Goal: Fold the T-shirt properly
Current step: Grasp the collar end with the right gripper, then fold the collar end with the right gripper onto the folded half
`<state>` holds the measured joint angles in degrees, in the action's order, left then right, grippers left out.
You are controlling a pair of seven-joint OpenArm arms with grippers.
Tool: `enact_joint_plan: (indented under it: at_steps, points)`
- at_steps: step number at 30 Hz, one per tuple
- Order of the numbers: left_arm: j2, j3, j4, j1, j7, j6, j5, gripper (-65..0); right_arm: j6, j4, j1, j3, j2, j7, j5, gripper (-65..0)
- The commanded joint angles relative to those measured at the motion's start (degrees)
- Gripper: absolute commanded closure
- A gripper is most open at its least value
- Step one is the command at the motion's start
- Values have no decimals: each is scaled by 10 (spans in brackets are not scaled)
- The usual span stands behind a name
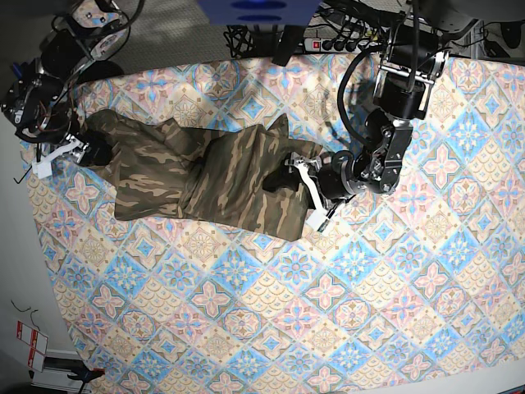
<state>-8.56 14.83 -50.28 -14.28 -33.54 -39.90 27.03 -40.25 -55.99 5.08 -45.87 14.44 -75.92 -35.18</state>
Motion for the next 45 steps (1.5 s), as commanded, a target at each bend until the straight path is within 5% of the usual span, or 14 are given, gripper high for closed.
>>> enact_joint_plan:
  at_steps: [1, 10, 13, 19, 28, 33, 45]
  points:
    - [1, 3, 0, -2, -24, -1, -14, -488, 2, 7, 0, 27, -20, -41, 4, -499]
    - [1, 3, 0, 6, -24, -1, -14, -488, 2, 6, 4, 96, -31, -41, -12, -474]
    - [1, 4, 0, 7, -24, -1, -14, -488, 2, -18, 1, 97, -33, -36, -11, -350]
    - [5, 4, 0, 13, -24, -1, -14, -488, 2, -37, 8, 93, -31, -38, -10, -3]
    - [30, 10, 0, 14, -24, -1, -14, -488, 2, -59, 54, 97, -9, -39, -9, -31]
    - [44, 68, -1, 13, -23, -1, -8, -488, 2, -104, 73, 118, -9, -41, -10, -31]
    - [78, 76, 0, 12, -20, -1, -11, -488, 2, -295, 70, 292, -11, -41, -11, -31]
